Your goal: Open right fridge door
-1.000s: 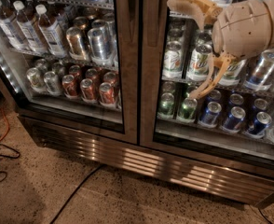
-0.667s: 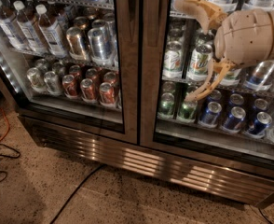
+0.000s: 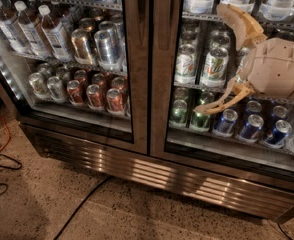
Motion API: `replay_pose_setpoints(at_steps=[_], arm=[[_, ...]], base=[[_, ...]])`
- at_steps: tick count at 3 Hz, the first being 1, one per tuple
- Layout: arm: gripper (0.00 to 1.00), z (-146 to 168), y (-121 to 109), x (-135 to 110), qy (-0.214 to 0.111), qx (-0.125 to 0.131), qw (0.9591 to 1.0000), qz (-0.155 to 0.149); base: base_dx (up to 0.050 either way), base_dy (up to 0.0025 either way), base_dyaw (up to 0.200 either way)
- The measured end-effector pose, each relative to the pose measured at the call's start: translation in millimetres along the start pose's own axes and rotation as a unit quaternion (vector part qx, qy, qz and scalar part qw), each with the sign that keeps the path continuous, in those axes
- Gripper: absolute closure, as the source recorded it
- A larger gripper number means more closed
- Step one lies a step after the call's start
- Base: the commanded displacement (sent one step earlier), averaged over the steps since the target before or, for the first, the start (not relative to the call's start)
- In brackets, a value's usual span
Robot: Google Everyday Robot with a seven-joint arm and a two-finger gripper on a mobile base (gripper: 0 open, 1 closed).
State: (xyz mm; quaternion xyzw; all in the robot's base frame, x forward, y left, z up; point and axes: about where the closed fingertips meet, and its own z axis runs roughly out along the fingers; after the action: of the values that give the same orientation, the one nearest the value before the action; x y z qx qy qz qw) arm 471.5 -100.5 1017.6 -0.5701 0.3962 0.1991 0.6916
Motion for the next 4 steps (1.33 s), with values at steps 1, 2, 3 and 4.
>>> replay_pose_setpoints(at_steps=[1, 2, 3, 4], arm=[[0.00, 0.0, 0.1, 0.1, 0.000, 0.000, 1.0000, 0.000], [0.00, 9.9, 16.3, 24.1, 0.005, -0.023, 0.9987, 0.045], [0.00, 18.2, 38.0, 53.5, 0.017, -0.046, 0.9941, 0.096], [0.00, 18.3, 38.0, 53.5, 0.017, -0.046, 0.9941, 0.097]], base=[[0.000, 0.00000, 0.000], [0.000, 0.00000, 0.000], [0.000, 0.00000, 0.000], [0.000, 0.00000, 0.000]])
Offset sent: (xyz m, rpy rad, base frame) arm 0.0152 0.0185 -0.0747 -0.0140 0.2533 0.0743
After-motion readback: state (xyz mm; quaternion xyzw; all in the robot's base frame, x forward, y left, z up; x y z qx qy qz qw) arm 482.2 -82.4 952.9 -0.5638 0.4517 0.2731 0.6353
